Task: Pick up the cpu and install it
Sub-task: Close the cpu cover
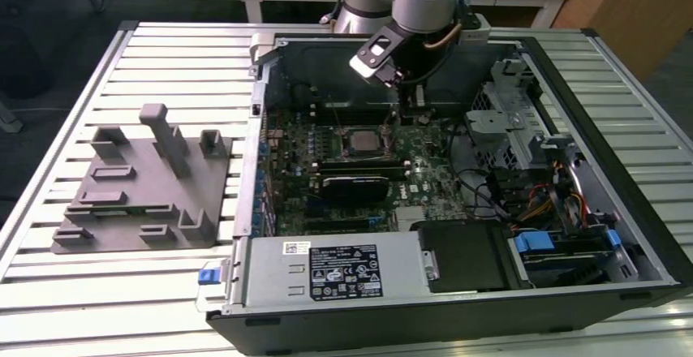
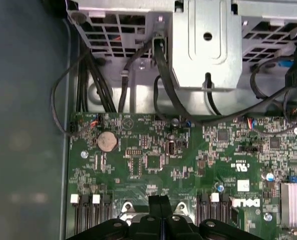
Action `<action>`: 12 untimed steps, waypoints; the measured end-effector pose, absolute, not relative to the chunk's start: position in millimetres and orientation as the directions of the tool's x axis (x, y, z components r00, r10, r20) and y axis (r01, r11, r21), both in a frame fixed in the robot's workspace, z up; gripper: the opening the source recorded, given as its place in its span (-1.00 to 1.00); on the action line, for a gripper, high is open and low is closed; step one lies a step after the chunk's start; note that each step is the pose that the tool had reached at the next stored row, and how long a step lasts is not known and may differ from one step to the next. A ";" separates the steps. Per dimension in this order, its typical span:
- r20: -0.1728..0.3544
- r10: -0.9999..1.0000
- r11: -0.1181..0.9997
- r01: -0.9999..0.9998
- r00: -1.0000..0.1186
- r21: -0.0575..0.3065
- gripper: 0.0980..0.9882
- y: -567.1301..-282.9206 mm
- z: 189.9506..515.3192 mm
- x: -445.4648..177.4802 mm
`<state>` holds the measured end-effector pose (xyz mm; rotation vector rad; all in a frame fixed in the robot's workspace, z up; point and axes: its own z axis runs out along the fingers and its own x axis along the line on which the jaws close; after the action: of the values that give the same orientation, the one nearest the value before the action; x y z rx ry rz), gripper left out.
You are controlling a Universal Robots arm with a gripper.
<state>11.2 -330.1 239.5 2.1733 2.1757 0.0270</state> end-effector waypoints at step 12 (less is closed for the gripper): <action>-0.034 0.999 0.002 0.998 0.000 0.059 -0.98 -330.1 236.6 -8.4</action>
<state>-8.4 -330.1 236.6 2.1734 2.1755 0.0270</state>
